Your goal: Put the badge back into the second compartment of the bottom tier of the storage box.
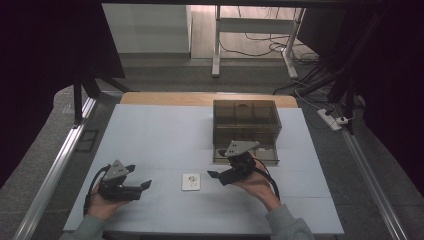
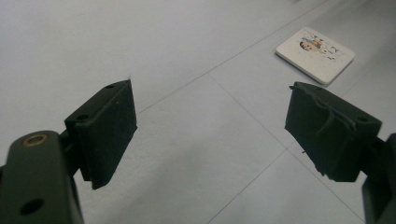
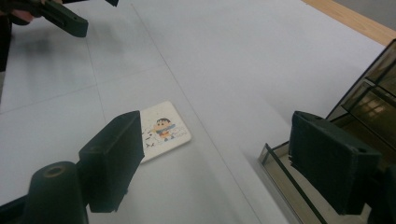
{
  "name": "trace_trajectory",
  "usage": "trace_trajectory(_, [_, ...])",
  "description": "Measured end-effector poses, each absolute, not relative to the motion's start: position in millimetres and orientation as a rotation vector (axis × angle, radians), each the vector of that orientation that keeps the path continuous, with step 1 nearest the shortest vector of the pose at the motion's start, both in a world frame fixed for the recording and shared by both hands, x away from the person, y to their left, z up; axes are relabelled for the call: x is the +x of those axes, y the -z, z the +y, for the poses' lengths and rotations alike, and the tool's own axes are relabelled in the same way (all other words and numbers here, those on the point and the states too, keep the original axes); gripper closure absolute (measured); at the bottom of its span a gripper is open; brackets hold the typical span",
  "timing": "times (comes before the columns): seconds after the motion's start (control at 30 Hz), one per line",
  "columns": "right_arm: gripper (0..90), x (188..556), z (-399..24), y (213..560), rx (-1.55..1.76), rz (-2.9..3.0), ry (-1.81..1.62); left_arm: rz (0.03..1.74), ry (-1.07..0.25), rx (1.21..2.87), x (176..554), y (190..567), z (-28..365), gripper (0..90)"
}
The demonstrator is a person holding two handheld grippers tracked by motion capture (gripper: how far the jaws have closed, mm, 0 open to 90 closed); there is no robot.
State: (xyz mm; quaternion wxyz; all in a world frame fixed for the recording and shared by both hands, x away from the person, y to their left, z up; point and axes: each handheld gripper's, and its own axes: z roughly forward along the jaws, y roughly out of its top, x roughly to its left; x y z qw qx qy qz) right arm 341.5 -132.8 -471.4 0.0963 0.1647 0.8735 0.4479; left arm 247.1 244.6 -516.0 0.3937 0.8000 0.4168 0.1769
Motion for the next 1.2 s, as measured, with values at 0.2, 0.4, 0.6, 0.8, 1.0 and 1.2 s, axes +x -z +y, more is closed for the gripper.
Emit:
trace_trajectory(0.2, [18.5,342,-123,475,0.46,2.61,-1.314,1.057,-0.448,2.031,247,516,244,16.4])
trace_trajectory(0.4, [18.5,341,-115,479,0.431,2.644,-1.278,1.057,-0.449,2.03,247,516,244,16.4])
trace_trajectory(0.6, [18.4,340,-105,484,0.408,2.667,-1.265,1.056,-0.445,2.037,248,516,244,16.4])
trace_trajectory(0.8, [17.8,337,-96,487,0.37,2.704,-1.217,1.057,-0.444,2.037,248,516,244,16.4])
trace_trajectory(1.0, [16.8,333,-85,493,0.335,2.755,-1.189,1.058,-0.444,2.04,248,517,243,16.5])
trace_trajectory(1.2, [16.3,325,-71,496,0.265,2.801,-1.142,1.057,-0.443,2.043,248,517,243,16.5])
